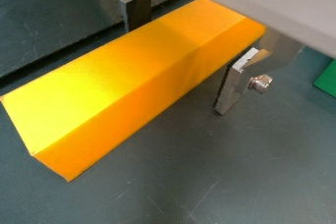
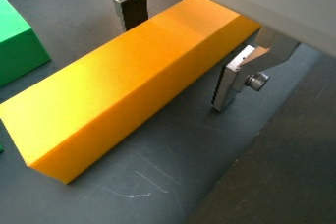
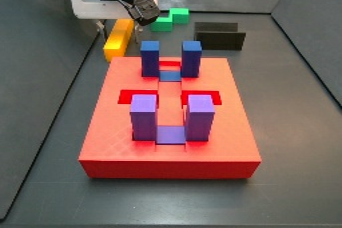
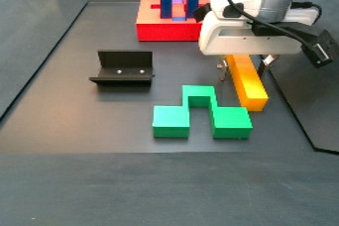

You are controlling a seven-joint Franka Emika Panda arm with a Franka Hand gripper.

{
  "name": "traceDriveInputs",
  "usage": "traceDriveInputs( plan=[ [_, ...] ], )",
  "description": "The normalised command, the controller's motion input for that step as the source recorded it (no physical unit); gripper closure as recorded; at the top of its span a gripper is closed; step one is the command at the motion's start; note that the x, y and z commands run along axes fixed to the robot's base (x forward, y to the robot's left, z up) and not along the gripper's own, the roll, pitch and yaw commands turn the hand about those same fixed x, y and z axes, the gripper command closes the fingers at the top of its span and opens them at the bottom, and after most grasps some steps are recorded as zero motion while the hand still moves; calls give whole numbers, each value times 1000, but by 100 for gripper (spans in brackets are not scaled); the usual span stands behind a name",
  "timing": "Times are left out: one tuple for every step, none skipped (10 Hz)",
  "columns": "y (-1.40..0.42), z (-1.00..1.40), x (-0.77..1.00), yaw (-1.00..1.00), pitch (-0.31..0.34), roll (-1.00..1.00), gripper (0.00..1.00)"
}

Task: Pick up the yellow object. Move up. Move to above the board. Insert the yellow object.
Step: Pick up the yellow object.

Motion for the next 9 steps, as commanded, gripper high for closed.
traceDriveInputs(
  plan=[
    [123, 86, -17, -37, 0, -117, 0],
    [149, 200, -23, -40, -19, -180, 0],
    [0, 40, 0, -9, 0, 0, 0],
    [0, -23, 0, 0, 0, 0, 0],
    [-74, -140, -94, 0, 0, 0, 0],
    [-177, -80, -206, 0, -20, 30, 0],
    [0, 0, 0, 0, 0, 0, 100],
    [0, 0, 0, 0, 0, 0, 100],
    [0, 0, 0, 0, 0, 0, 100]
  ],
)
